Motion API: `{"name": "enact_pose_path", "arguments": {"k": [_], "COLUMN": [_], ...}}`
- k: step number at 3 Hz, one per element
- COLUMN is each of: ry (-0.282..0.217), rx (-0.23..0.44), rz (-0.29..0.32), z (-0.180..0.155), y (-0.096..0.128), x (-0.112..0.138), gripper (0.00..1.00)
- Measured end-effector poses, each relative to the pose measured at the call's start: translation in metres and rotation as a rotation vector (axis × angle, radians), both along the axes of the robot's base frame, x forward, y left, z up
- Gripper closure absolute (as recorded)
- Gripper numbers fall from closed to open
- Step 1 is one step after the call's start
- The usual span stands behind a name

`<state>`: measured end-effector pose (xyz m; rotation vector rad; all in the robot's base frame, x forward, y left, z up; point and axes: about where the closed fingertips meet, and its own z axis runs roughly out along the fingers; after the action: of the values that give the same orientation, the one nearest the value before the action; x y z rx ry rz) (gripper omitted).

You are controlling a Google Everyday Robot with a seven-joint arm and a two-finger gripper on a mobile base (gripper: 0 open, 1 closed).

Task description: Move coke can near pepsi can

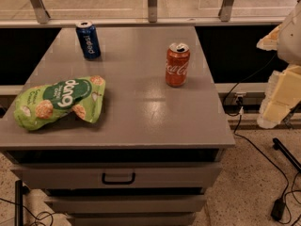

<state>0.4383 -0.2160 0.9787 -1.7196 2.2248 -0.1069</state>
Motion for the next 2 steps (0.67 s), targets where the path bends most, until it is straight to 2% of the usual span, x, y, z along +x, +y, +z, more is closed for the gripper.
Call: {"name": "enact_pose_path", "arguments": {"k": [1,2], "ry": [0.0,-0.038], "rx": [0.0,0.102], "rz": [0.0,-0.053], "z": [0.0,0.0037], "y": [0.0,-0.006], "x": [0.0,0.0026], "gripper": [0.0,0.0]}}
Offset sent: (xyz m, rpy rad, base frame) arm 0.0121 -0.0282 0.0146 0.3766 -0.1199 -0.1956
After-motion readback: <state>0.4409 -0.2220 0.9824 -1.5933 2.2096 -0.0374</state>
